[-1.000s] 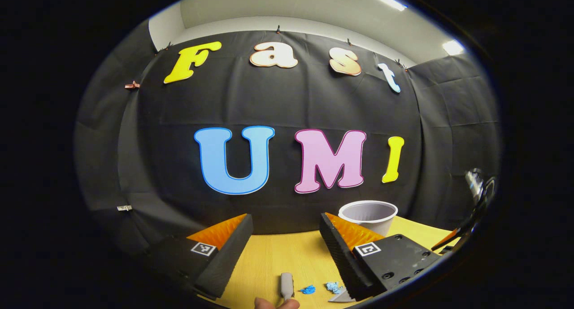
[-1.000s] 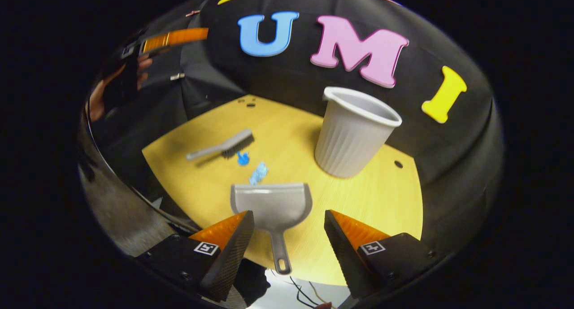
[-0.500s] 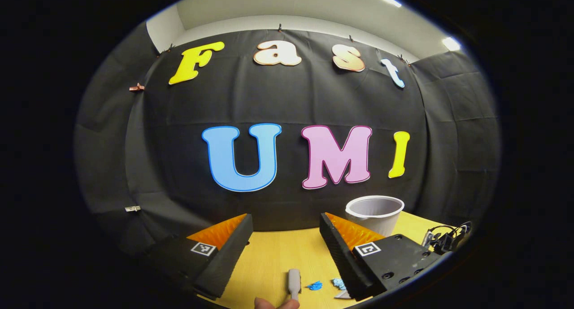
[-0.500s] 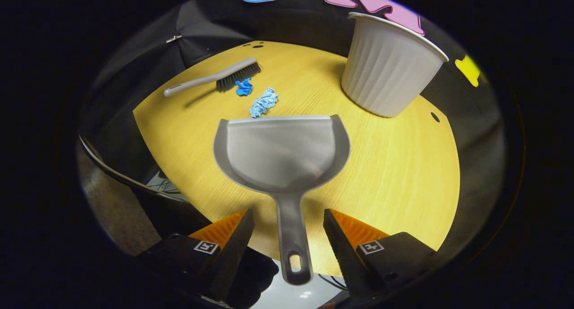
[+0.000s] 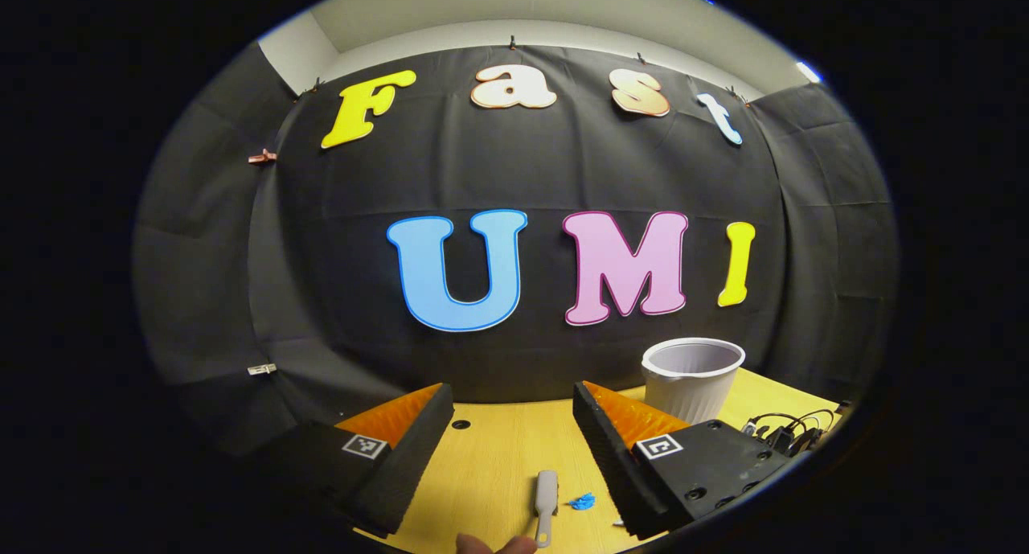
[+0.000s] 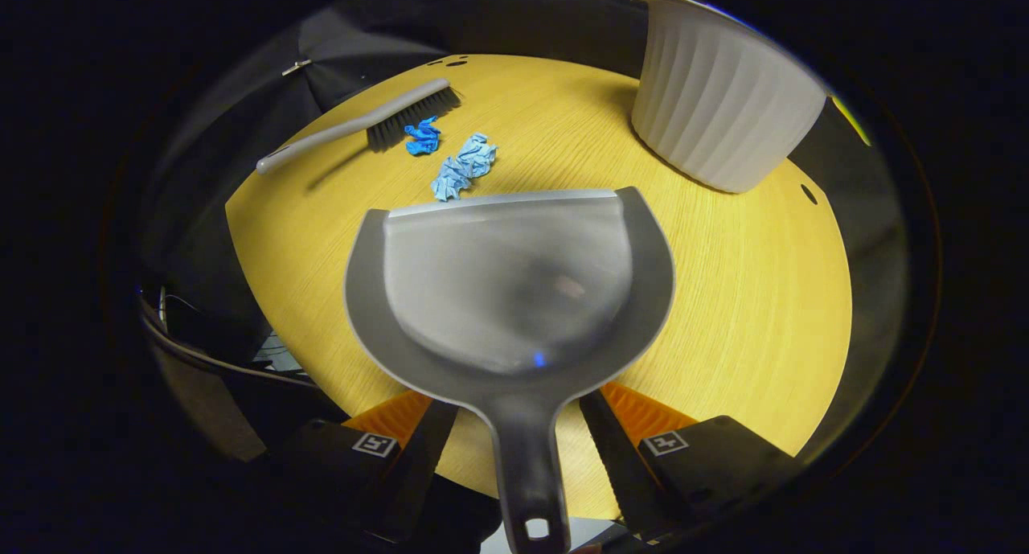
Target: Pick up the small broom and dustpan from the desktop, sweep the trash into the dustpan with the broom, and then empty the trash into the garbage bin.
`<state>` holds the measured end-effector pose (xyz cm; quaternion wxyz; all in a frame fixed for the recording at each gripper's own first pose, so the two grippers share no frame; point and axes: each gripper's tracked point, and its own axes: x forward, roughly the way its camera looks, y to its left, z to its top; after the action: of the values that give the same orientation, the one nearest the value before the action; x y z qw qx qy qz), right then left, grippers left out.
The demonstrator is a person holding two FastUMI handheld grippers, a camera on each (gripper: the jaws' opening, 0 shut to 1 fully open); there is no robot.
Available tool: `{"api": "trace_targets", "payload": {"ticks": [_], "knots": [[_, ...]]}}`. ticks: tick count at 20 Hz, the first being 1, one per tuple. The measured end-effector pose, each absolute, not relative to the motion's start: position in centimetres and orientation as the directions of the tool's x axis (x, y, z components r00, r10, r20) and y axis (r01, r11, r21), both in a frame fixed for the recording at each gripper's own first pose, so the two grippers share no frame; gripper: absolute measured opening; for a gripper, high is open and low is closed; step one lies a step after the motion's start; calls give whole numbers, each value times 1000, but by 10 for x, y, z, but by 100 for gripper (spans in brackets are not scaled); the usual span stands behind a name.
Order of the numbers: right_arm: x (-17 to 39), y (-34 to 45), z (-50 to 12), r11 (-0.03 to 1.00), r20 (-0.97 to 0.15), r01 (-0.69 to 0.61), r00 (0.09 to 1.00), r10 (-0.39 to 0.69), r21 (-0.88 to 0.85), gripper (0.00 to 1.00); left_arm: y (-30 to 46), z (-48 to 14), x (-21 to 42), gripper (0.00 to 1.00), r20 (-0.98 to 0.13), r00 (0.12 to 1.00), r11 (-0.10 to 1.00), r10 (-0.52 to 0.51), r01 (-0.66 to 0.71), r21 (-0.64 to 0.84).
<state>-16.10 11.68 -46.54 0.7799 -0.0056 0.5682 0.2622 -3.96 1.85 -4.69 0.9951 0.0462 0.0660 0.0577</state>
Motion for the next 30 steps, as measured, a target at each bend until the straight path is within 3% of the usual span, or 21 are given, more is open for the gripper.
{"api": "trace_targets", "payload": {"ticks": [2,3,4,5,7,8,10,11,14,15,16,20,24,30], "knots": [[-157,118,-465,867,-887,-407,228,401,287,87,19,-48,-39,96,-132,982,988,134,-122,95],[-153,118,-465,871,-891,-396,222,396,289,66,19,-49,-40,96,-129,982,987,141,-129,96],[-154,118,-466,877,-894,-386,221,389,286,59,18,-49,-39,96,-128,981,986,145,-133,98],[-153,118,-469,878,-897,-379,211,388,291,43,17,-54,-38,96,-133,980,986,149,-136,100],[-152,118,-467,871,-893,-397,217,395,289,35,17,-65,-35,96,-152,976,985,156,-142,101],[-151,118,-466,866,-889,-410,224,400,286,35,17,-72,-33,96,-164,974,985,156,-141,102],[-156,119,-466,851,-886,-424,196,421,311,44,19,-96,-30,96,-212,965,985,158,-139,101],[-155,117,-467,849,-885,-431,200,420,305,39,21,-110,-29,96,-240,958,985,159,-139,97],[-161,112,-459,840,-884,-460,212,417,286,37,25,-152,-24,97,-341,928,989,149,-130,77],[-163,110,-456,831,-886,-481,207,416,278,42,25,-169,-24,97,-383,914,990,138,-123,64],[-166,107,-455,817,-887,-508,197,418,272,37,24,-185,-22,97,-427,897,993,118,-109,44],[-177,108,-449,772,-883,-562,145,446,298,37,17,-251,-23,94,-581,813,999,34,-51,-13],[-171,110,-448,777,-877,-534,125,463,334,37,4,-317,-25,97,-710,704,1000,-18,22,-4],[-165,112,-444,760,-874,-562,127,470,327,37,4,-391,-26,92,-847,531,998,-6,54,27]]}}
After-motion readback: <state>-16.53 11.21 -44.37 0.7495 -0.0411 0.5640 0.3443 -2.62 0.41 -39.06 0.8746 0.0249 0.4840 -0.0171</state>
